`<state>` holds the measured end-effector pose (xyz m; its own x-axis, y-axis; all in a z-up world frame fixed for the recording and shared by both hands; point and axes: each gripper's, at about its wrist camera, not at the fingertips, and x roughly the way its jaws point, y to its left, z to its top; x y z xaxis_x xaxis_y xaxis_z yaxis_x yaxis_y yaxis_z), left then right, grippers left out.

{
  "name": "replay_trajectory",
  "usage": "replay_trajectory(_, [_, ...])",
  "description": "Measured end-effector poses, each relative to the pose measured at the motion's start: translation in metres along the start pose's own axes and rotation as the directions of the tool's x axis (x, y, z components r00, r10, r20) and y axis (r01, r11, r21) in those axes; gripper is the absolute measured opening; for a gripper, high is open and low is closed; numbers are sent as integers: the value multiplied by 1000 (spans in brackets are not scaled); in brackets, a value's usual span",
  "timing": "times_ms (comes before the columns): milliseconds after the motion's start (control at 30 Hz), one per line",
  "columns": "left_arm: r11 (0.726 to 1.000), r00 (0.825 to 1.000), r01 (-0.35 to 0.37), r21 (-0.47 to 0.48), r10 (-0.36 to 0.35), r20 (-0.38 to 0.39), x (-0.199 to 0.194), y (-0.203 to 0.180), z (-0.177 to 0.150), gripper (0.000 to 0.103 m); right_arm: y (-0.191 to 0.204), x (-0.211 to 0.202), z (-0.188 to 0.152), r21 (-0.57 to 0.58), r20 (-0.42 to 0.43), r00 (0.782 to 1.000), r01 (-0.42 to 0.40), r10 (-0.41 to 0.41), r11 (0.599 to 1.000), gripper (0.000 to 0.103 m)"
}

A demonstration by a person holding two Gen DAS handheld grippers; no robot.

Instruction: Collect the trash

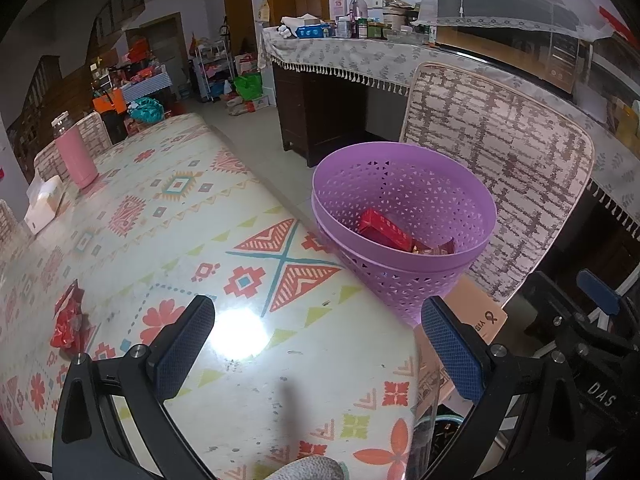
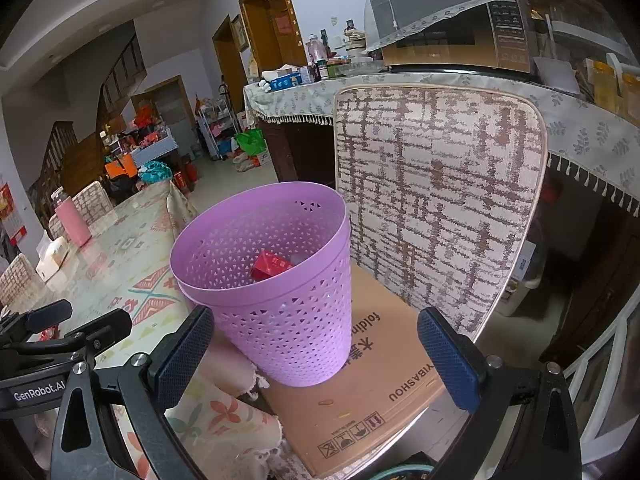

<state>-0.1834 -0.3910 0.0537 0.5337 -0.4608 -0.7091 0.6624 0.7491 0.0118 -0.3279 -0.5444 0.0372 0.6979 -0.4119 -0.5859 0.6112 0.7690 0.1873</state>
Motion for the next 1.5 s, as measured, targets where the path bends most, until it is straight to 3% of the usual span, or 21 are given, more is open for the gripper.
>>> replay_trajectory(333, [1000, 1000, -10, -10, 10, 7, -2, 6, -3, 103, 0, -6, 1, 3, 2, 1000, 17, -17, 1000, 103])
replay_trajectory(667, [997, 996, -77, -31, 78, 51, -10, 16, -5, 103, 8, -11, 1, -22, 5, 1000, 30, -30, 999, 103])
replay_trajectory(1500, [997, 997, -13, -77, 19, 77, -43, 32, -20, 103, 37, -44, -4, -77, 31, 998, 57, -54, 995, 103])
